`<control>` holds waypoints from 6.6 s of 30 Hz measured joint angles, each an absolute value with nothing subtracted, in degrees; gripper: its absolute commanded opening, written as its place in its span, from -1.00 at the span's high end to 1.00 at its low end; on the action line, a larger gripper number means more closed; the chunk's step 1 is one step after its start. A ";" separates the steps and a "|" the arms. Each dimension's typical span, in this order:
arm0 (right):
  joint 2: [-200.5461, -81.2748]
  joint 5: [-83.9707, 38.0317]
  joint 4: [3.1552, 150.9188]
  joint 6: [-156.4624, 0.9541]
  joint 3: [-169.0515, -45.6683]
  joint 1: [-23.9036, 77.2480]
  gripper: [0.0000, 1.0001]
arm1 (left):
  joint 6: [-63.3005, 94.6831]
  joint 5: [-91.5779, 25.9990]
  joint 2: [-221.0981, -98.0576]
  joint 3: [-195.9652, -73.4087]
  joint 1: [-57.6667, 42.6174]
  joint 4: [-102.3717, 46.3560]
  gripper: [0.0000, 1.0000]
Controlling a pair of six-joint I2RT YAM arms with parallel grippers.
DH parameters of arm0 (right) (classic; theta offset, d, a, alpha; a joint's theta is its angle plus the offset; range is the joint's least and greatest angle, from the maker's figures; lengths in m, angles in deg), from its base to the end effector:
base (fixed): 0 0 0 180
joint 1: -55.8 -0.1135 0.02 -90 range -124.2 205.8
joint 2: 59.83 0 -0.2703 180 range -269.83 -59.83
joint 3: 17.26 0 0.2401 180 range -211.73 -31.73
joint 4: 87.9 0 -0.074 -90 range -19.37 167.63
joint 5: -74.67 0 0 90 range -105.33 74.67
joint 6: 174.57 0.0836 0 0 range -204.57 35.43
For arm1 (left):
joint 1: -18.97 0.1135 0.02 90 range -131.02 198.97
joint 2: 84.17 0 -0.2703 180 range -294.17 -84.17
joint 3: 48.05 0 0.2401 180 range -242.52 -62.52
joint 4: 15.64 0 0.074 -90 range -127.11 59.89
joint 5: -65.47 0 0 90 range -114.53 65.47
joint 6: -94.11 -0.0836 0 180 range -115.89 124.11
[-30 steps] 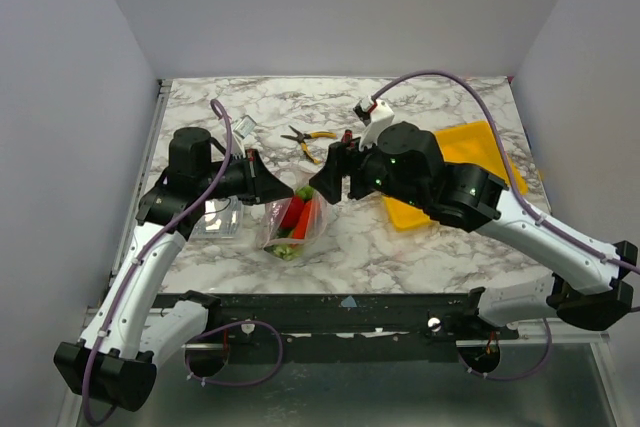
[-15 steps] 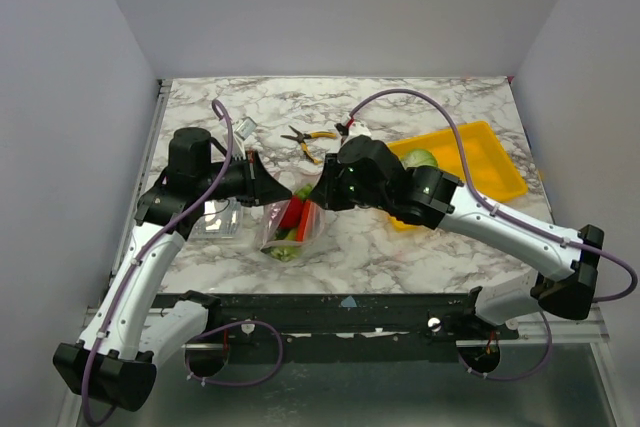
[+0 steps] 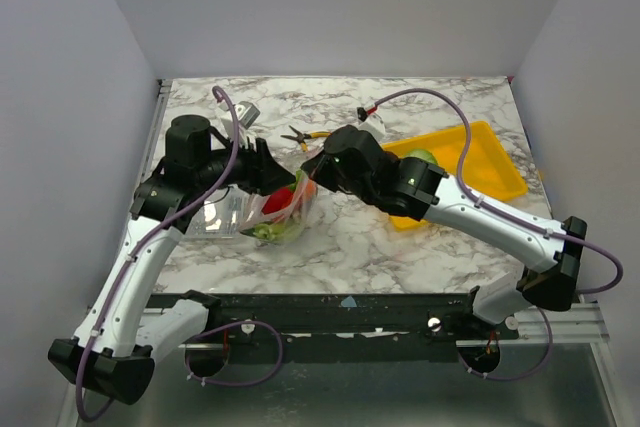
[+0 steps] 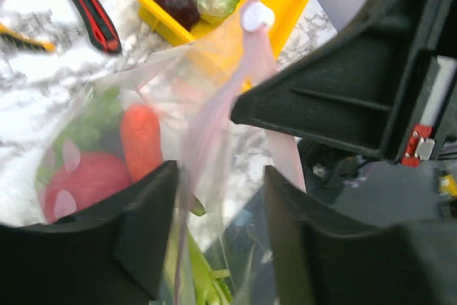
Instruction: Place the food in the zip-top bag and seal the zipper
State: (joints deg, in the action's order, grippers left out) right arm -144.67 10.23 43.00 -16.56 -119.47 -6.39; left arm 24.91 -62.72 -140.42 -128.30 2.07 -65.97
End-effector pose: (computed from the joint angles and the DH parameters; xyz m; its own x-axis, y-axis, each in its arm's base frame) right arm 0.1961 0.2945 0.3758 -0.6730 0.5171 -0.5289 -0.0072 0.7105 0.7037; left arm 0.1901 -0.1118 0.3739 -0.6661 -0.0893 -0.7405 0.5585 0.5982 -0.5746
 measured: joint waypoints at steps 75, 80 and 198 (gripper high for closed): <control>-139.95 -85.41 98.28 -72.34 -91.89 31.05 0.01 | 8.60 -66.26 -146.56 -133.21 -4.64 -68.39 1.00; -141.72 -87.16 103.72 -68.32 -91.84 31.02 0.29 | 8.63 -66.66 -147.07 -133.21 -4.66 -68.39 1.00; -146.74 -76.34 40.20 -99.90 -124.89 22.89 0.52 | 9.54 -64.25 -155.98 -143.38 -12.03 -71.80 1.00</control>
State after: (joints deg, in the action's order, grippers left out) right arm -146.74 -76.34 40.20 -99.90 -124.89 22.89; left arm 9.54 -64.25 -155.98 -143.38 -12.03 -71.80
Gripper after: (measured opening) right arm 0.131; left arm 0.019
